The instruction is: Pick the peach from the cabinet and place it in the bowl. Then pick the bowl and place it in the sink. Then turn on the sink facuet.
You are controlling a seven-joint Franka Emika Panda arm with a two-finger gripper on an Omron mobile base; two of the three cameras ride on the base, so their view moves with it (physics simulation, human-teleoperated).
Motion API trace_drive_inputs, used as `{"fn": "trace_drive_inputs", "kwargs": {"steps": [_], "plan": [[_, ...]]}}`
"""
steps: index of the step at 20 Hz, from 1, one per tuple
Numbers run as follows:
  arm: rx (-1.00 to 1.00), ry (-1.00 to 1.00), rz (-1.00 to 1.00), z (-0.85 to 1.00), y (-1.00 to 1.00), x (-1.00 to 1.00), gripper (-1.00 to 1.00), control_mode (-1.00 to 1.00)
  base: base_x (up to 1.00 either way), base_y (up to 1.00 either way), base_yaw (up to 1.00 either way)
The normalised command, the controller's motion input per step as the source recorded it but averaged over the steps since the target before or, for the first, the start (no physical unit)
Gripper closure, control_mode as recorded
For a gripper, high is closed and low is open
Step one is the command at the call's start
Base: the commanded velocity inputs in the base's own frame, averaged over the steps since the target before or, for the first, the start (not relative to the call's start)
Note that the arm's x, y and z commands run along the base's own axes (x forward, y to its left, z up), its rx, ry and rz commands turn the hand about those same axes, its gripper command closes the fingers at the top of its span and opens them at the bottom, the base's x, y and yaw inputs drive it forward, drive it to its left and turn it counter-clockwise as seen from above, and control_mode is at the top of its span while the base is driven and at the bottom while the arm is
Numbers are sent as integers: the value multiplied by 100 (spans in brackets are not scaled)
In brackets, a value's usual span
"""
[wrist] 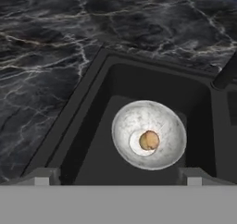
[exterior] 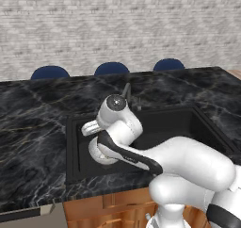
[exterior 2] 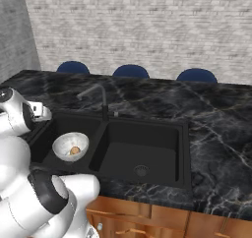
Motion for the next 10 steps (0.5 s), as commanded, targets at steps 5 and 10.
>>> {"fn": "trace_drive_inputs", "kwargs": {"steps": [5, 10], "plan": [[18, 19, -26, 100, -33, -47, -100, -100, 0, 0, 0], [24, 12, -21, 100, -59, -41, -100, -100, 0, 0, 0]]}}
